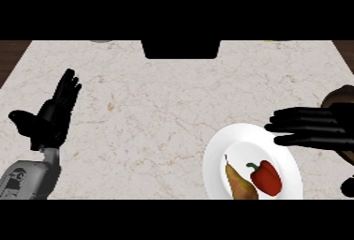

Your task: Pick the bell pepper from the plate and place it in the pan

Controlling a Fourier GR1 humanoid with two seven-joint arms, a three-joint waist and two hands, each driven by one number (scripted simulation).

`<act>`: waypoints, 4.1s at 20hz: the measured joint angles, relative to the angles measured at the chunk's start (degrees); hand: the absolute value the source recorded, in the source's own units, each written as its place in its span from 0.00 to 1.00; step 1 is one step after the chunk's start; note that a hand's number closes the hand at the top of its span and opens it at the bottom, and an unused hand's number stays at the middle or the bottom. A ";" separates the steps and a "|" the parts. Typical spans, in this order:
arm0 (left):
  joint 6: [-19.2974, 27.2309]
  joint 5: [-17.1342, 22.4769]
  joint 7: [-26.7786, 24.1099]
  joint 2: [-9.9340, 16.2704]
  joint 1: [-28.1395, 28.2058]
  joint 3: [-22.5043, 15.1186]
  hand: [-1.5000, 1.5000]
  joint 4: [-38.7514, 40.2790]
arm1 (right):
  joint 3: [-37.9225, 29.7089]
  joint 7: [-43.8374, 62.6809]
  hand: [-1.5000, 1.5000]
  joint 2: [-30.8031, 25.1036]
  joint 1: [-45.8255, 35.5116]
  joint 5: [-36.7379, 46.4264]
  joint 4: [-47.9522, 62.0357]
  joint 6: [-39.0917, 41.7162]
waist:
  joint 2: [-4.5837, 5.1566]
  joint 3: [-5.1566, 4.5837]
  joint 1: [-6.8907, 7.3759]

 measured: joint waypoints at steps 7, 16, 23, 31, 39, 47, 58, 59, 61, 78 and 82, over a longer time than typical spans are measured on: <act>-1.33 -1.12 0.65 -1.02 -1.45 1.57 0.50 1.23 | -0.93 3.17 0.00 3.72 3.75 5.51 -1.30 0.53 | 0.05 0.00 0.04; -2.51 -2.44 1.99 -1.73 -0.33 2.86 0.50 -0.93 | 1.74 4.35 0.00 9.95 3.11 15.60 2.32 1.92 | 0.08 0.01 0.37; -3.44 -3.35 0.89 -2.80 -0.66 3.83 0.50 0.58 | 5.44 1.90 0.00 11.76 3.91 22.71 3.85 0.70 | 0.12 0.02 0.32; -3.78 -4.56 3.15 -3.87 -0.31 4.46 0.50 -1.67 | 7.38 0.75 0.00 14.08 4.94 31.68 4.71 -1.36 | 0.06 0.02 0.26; -4.41 -5.83 2.63 -5.03 -1.18 5.37 0.50 -0.44 | 8.70 2.53 0.00 15.37 5.92 41.01 2.51 -1.13 | 0.04 0.00 0.07; -5.52 -6.84 3.41 -5.15 -1.50 6.83 0.50 -0.89 | 9.59 2.73 0.00 19.96 6.53 47.54 4.50 -0.52 | 0.05 -0.01 0.16; -6.90 -7.83 2.99 -6.24 -1.61 8.28 0.50 -0.13 | 11.97 0.52 0.00 25.27 7.01 58.54 11.15 -2.97 | 0.09 0.01 0.20; -6.98 -7.89 3.02 -6.39 -0.94 8.31 0.50 -0.82 | 12.13 0.45 0.00 25.67 7.40 59.34 11.55 -3.12 | 0.08 0.01 0.21; -6.20 -8.65 3.75 -7.40 -0.76 7.61 0.50 -1.92 | 12.44 0.19 1.00 26.25 8.00 60.45 12.23 -3.13 | 0.06 0.01 0.19; -6.61 -8.64 2.42 -6.39 2.20 11.46 0.50 -1.12 | 4.71 4.38 1.00 25.88 24.96 57.85 6.39 -10.26 | -1.46 -0.43 -4.57; -6.91 -8.11 2.11 -5.90 3.61 12.33 0.50 -1.89 | -0.54 10.81 1.00 25.84 37.56 55.60 -0.53 -14.56 | -1.43 -0.39 -5.40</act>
